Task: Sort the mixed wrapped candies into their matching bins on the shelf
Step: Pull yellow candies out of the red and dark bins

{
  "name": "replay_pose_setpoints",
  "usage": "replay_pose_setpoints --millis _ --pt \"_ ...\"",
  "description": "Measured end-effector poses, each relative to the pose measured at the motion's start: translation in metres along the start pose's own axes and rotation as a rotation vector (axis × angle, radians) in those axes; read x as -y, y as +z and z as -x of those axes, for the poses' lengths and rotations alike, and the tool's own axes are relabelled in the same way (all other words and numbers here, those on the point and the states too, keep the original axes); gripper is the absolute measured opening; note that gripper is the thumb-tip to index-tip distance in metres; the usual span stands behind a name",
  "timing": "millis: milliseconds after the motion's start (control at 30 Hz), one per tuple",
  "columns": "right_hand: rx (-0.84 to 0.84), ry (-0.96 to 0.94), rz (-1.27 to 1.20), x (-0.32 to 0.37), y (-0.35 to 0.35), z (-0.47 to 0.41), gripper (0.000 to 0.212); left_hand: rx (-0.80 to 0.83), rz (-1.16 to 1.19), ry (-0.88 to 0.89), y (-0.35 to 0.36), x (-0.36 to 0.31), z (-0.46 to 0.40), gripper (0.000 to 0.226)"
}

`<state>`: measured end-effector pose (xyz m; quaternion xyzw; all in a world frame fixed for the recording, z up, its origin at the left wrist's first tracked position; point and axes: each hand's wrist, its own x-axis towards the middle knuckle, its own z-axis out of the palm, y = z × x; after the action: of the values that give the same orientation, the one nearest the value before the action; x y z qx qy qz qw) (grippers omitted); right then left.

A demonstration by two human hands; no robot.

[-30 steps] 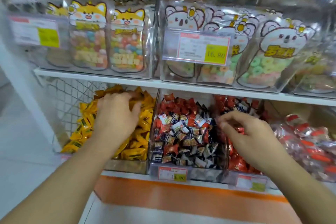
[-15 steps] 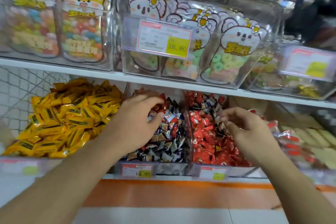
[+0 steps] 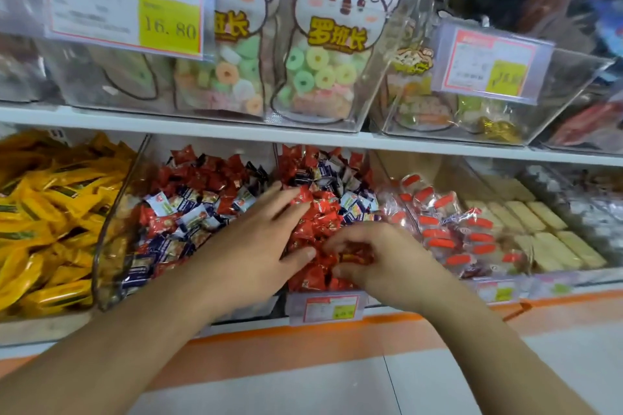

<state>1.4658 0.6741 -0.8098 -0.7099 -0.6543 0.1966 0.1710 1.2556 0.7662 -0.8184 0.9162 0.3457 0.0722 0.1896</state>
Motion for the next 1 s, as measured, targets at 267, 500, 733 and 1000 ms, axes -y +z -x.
replay_pose_setpoints --millis 267,500,733,1000 --pt "-0.025 -0.075 0.123 -0.006 0.016 -0.017 0.062 0.016 0.011 -0.007 0.005 -0.001 -0.003 0.075" --pt "-0.257 0.035 0.267 -0.019 0.012 -0.021 0.035 0.027 0.026 -0.005 0.004 0.000 -0.002 0.070" --pt "-0.300 -0.024 0.088 -0.012 -0.001 -0.009 0.019 0.019 0.044 0.009 0.004 0.002 -0.001 0.069" --pt "-0.018 -0.097 0.158 -0.014 0.018 -0.016 0.034 0.010 0.047 0.020 0.007 0.004 -0.002 0.064"
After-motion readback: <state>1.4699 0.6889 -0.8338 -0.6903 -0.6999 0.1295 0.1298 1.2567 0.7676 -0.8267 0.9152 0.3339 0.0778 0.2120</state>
